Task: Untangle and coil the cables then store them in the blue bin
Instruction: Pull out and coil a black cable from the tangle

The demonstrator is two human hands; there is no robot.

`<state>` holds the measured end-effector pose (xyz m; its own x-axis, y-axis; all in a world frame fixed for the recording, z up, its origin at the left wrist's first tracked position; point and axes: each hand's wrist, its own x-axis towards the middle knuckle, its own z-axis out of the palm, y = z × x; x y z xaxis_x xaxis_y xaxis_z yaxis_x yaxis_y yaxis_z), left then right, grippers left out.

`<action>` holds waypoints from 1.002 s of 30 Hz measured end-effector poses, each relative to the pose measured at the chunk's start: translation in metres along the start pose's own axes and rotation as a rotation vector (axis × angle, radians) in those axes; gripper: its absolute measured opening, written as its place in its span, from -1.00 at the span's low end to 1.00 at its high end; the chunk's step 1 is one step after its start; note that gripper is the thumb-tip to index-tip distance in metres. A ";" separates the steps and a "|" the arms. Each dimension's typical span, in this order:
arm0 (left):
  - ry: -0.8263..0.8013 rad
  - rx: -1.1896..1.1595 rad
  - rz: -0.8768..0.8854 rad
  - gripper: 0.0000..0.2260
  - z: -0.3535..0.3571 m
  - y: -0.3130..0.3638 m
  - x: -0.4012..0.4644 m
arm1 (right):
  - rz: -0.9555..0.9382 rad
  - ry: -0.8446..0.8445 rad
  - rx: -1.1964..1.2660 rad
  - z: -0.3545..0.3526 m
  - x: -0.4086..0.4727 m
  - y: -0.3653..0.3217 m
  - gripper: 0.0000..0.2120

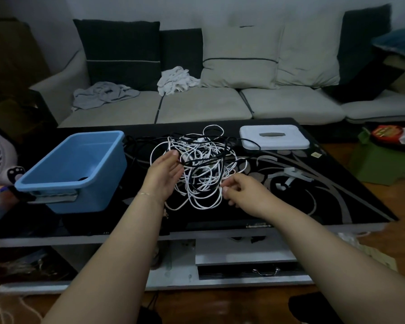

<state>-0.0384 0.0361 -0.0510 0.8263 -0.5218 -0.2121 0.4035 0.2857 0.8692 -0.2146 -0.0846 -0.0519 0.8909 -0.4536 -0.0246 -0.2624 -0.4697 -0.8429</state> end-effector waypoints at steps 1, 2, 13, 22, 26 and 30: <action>-0.030 -0.060 -0.037 -0.92 0.002 0.000 0.000 | 0.001 -0.008 -0.008 0.000 -0.001 0.000 -0.93; -0.049 -0.102 -0.067 -0.94 0.004 0.001 0.000 | 0.004 -0.015 -0.019 0.000 -0.002 0.000 -0.98; -0.353 0.050 0.053 -0.90 0.048 0.012 -0.077 | 0.376 -0.165 1.032 -0.004 -0.009 -0.016 -0.34; -0.850 0.902 -0.196 -0.93 0.034 -0.019 -0.128 | 0.226 -0.066 1.152 -0.009 -0.007 -0.017 -0.68; -0.434 0.519 -0.275 -0.39 0.031 -0.016 -0.110 | -0.003 0.075 0.725 -0.010 -0.018 -0.022 -0.82; -0.460 0.352 -0.313 -0.23 0.025 -0.008 -0.096 | -0.191 -0.041 0.031 -0.004 -0.039 -0.021 -0.84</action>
<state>-0.1307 0.0639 -0.0266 0.4067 -0.8504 -0.3339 0.3801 -0.1749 0.9083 -0.2455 -0.0604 -0.0313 0.9378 -0.3273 0.1161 -0.0765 -0.5208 -0.8503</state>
